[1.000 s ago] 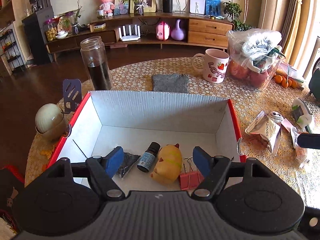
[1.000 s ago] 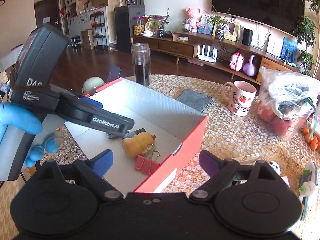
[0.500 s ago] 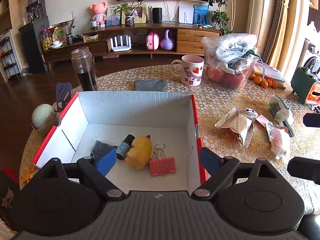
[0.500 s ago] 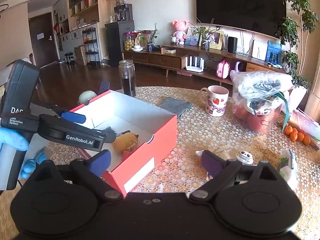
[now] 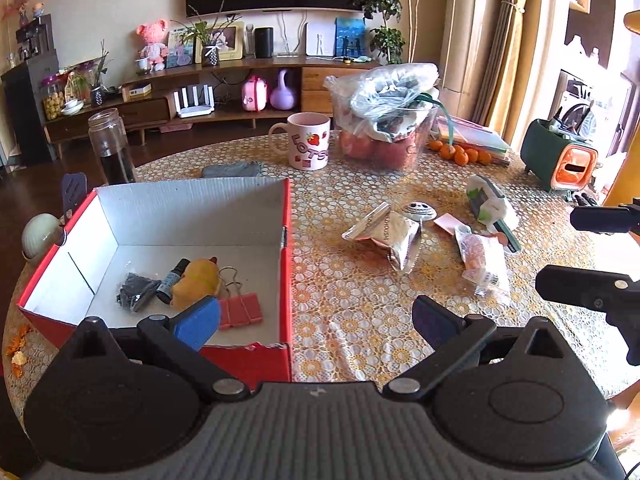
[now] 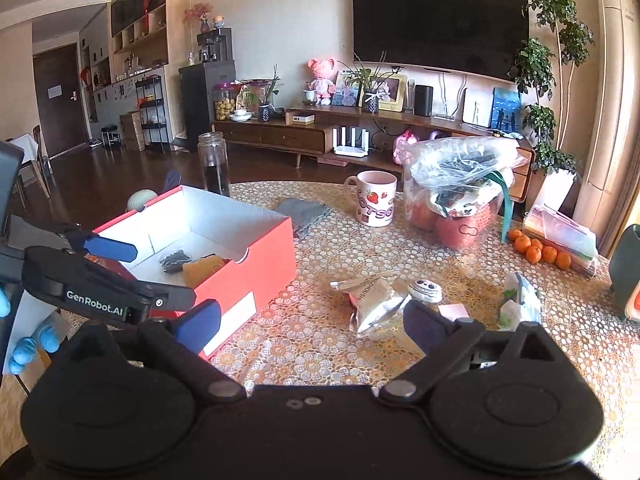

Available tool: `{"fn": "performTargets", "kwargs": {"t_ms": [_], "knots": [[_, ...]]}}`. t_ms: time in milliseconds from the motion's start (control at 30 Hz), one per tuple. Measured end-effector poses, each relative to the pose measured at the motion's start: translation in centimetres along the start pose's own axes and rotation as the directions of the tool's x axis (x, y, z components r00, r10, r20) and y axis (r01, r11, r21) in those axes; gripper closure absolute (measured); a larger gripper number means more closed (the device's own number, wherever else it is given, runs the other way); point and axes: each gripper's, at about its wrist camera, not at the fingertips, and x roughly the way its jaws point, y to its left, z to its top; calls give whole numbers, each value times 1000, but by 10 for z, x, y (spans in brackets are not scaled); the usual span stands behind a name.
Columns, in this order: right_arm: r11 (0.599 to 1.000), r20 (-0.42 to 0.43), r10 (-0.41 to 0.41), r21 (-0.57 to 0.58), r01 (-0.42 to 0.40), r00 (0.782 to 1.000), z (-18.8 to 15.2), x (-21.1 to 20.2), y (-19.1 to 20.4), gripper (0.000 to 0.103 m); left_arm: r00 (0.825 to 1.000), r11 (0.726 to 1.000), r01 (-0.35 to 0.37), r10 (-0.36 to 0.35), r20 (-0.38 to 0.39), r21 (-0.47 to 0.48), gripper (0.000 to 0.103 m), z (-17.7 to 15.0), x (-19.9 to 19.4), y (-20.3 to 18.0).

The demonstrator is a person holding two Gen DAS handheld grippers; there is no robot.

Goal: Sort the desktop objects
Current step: 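Withdraw both tools from the shoebox toward the table clutter, then grasp the silver snack packet with the left tool while the right tool grasps the white printed bag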

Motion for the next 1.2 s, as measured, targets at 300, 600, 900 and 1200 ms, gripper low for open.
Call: {"fn": "performTargets", "kwargs": {"t_ms": [300,600,900,1200], "knots": [[996,-2,-74,49,75,997,-26,-20,-38,5,997,996,71,-71,-5,53,0,-10,8,-43],[983,-33,-147,104,149,989,-52,-17,-82,5,997,994,72,-72,-4,82,0,0,38,-73],[982,-67,-155,103,161,986,-67,5,-103,5,1000,995,20,-18,-21,98,0,21,86,-91],[982,-80,-138,117,147,987,-68,38,-116,5,999,997,-18,22,-48,72,0,47,133,-99]]}}
